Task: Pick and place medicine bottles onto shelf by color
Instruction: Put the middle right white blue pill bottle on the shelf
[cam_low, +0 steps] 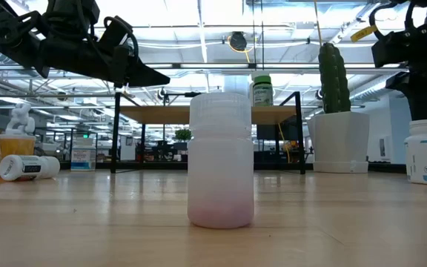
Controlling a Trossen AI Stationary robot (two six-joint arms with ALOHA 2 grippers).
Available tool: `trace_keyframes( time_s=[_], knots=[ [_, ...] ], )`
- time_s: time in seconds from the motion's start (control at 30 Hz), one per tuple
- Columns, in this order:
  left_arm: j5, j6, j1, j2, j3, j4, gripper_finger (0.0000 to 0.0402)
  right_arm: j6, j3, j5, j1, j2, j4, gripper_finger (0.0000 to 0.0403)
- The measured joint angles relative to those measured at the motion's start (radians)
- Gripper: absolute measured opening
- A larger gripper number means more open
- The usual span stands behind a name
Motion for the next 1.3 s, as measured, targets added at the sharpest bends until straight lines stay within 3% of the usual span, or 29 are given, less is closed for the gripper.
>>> trace_keyframes(
  time_s=[0.33, 0.53, 0.9, 1.1, 1.3],
  knots=[
    [0.0, 0.001, 0.008, 0.0, 0.0, 0.003, 0.0175, -0.018, 0.061, -0.009, -0.121, 0.001, 0.179, 0.0175],
    [0.0, -0.006, 0.031, 0.0, 0.0, 0.007, 0.0175, -0.175, 0.296, -0.029, -0.289, 0.088, 0.172, 0.0171],
    [0.0, -0.009, 0.032, 0.0, 0.0, -0.001, 0.0175, -0.48, 0.836, 0.004, -0.549, 0.434, -0.053, 0.0171],
    [0.0, -0.009, 0.026, 0.0, 0.0, -0.049, 0.0175, -0.594, 0.986, 0.028, -0.645, 0.54, -0.133, 0.0174],
    [0.0, -0.025, 0.023, 0.0, 0.0, -0.06, 0.0175, -0.656, 0.998, 0.028, -0.741, 0.552, -0.144, 0.0175]
  ],
)
